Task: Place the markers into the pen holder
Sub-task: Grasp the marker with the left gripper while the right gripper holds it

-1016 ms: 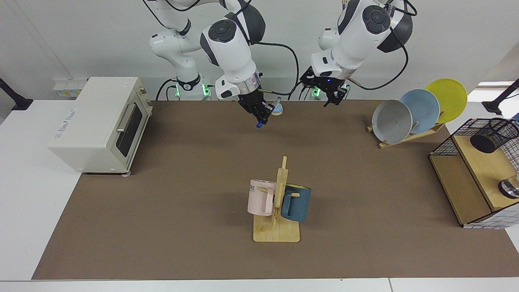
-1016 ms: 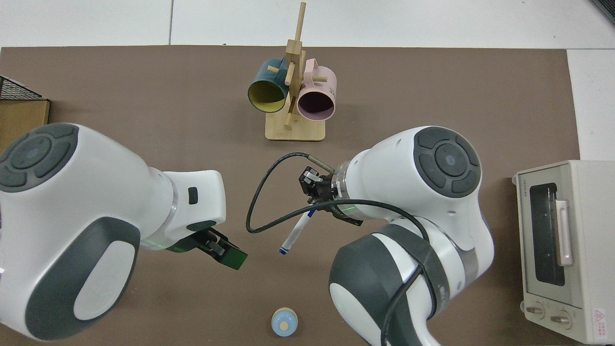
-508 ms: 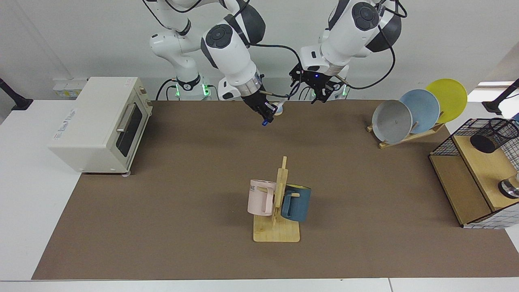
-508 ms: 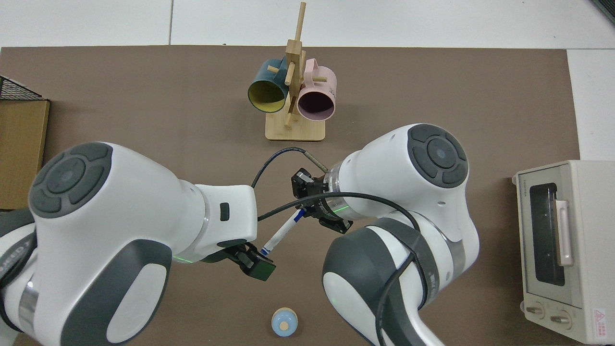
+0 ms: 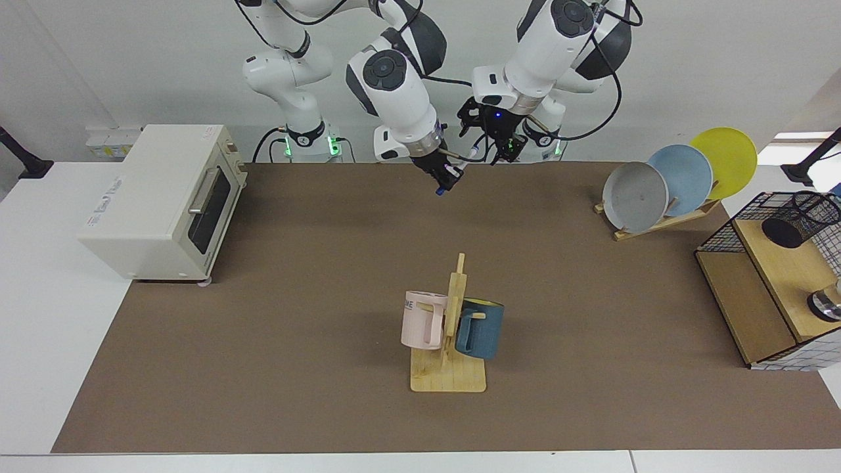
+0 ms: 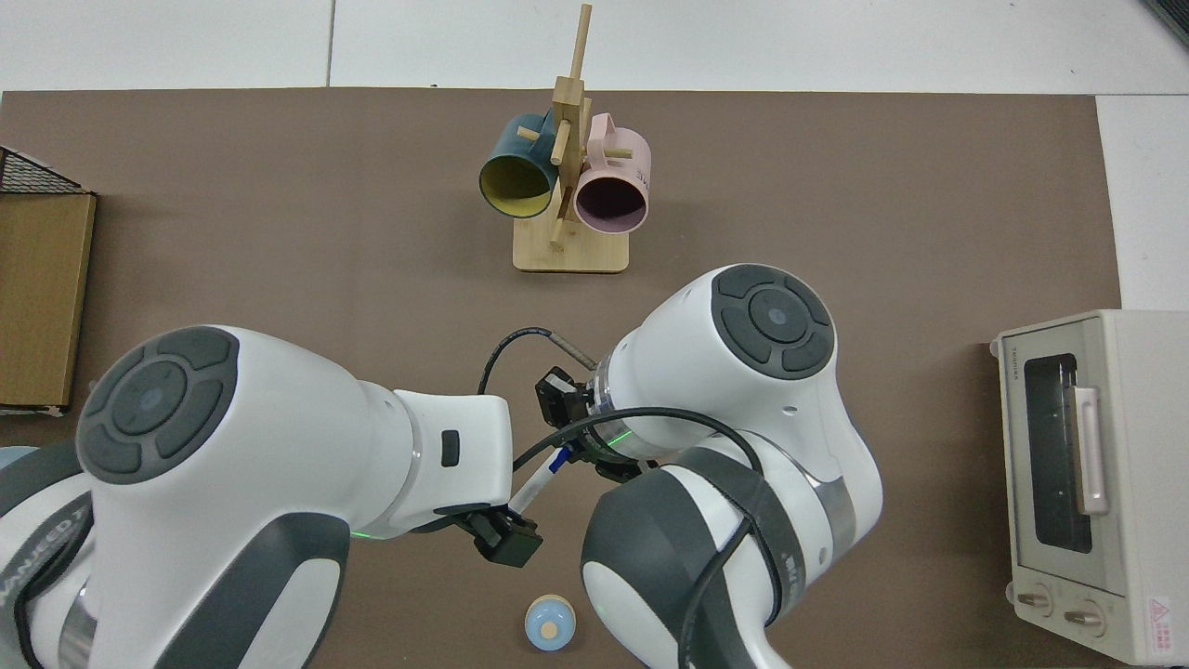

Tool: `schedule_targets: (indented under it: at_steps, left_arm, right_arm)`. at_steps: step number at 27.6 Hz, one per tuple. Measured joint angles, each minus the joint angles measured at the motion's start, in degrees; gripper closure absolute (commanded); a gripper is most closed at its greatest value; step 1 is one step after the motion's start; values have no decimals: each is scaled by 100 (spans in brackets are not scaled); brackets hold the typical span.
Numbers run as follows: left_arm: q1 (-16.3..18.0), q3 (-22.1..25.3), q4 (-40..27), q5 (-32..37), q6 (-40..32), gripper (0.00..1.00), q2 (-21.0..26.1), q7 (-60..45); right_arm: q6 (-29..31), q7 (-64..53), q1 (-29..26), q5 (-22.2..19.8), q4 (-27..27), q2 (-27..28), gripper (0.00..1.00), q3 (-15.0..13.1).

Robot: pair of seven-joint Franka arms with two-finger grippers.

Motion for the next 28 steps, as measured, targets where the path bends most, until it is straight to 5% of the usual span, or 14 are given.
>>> schedule_targets:
  at_steps: [10,12,17,24,28]
  left_arm:
    - [0,-20,-182,4,63,17,-110,19]
    - [0,-21,-196,4,83,32,-123,19]
    - [0,-21,-210,4,116,45,-138,17]
    - [0,-21,-211,2,145,97,-138,-55]
    - [12,10,-227,34,159,100,-137,-97]
  right_arm:
    - [-418,296,-10,149,598,222,100,-33]
    - [-428,325,-10,176,703,285,100,-34]
    - [-428,346,-8,196,800,380,100,-32]
    - [-428,346,-8,200,822,413,100,-32]
    - [-508,346,-10,202,828,410,100,-36]
